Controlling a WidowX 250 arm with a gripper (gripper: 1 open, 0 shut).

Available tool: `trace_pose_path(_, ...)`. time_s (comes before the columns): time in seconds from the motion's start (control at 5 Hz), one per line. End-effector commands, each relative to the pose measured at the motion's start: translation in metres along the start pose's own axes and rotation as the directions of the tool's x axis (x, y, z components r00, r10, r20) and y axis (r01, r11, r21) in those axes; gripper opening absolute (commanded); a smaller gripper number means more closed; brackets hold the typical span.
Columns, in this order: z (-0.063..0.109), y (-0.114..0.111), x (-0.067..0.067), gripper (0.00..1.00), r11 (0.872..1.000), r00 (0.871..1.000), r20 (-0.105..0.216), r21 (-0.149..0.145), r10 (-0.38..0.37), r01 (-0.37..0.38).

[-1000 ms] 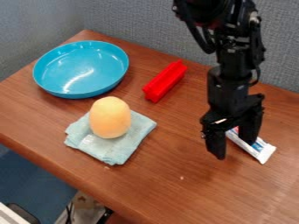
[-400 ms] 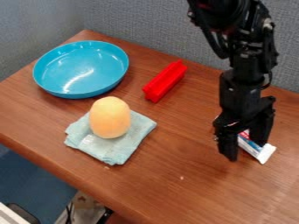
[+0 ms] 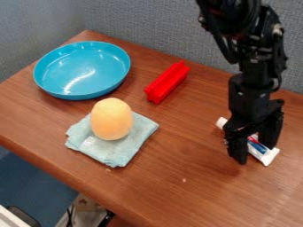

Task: Put the toothpaste on the blue plate

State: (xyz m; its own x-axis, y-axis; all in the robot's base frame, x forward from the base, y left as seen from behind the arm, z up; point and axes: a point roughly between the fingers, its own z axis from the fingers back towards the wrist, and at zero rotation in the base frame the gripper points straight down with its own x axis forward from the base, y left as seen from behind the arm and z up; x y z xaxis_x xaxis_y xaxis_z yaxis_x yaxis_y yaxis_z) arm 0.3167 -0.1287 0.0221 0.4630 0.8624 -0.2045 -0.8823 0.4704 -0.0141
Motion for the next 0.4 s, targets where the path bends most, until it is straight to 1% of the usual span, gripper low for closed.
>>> trace_pose_path(0.0, 0.0045, -0.0139, -0.0035, 1.00, 0.999, 1.000, 0.019, -0.038, -0.022, 0.022)
trace_pose_path(0.2, 0.0011, -0.0170, -0.0012, 1.00, 0.999, 0.999, 0.028, -0.044, -0.022, 0.023)
